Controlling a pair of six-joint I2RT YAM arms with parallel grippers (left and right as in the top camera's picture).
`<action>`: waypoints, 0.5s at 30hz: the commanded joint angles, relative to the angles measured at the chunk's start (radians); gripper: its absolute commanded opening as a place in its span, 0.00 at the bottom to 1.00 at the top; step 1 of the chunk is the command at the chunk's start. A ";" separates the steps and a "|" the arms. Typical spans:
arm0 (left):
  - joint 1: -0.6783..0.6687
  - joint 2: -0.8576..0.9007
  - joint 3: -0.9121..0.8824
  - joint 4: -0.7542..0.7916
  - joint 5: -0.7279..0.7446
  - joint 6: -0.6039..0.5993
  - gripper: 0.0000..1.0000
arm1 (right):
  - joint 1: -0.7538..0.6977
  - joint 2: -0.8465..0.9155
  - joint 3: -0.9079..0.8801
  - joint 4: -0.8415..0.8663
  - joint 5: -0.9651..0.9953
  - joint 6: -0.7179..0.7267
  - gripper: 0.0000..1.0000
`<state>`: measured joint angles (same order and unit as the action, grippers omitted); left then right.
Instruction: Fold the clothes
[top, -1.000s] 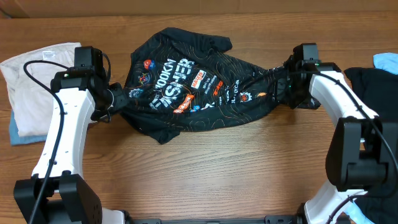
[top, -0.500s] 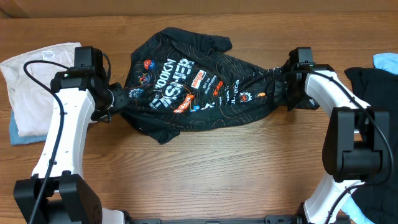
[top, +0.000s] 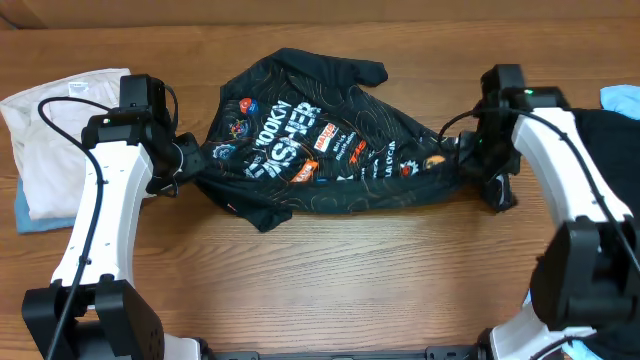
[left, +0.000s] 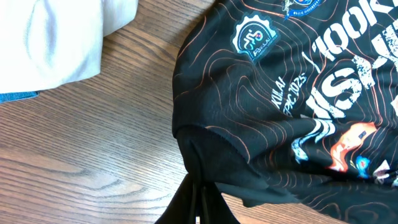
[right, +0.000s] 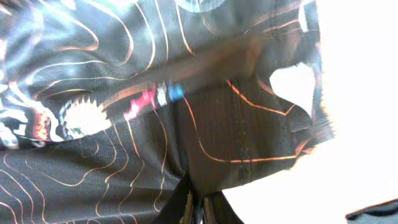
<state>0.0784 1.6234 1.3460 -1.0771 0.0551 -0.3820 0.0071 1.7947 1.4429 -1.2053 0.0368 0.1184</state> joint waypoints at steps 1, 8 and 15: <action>-0.007 0.000 0.004 0.003 -0.010 0.020 0.04 | -0.002 -0.032 0.023 -0.023 0.021 0.009 0.08; -0.007 0.000 0.004 0.003 -0.010 0.024 0.04 | -0.002 -0.031 0.022 -0.034 0.022 0.009 0.09; -0.007 0.000 0.004 0.003 -0.010 0.024 0.04 | -0.002 -0.031 0.022 -0.031 0.022 0.009 0.15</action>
<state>0.0784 1.6234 1.3460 -1.0771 0.0551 -0.3820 0.0071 1.7691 1.4513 -1.2407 0.0448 0.1234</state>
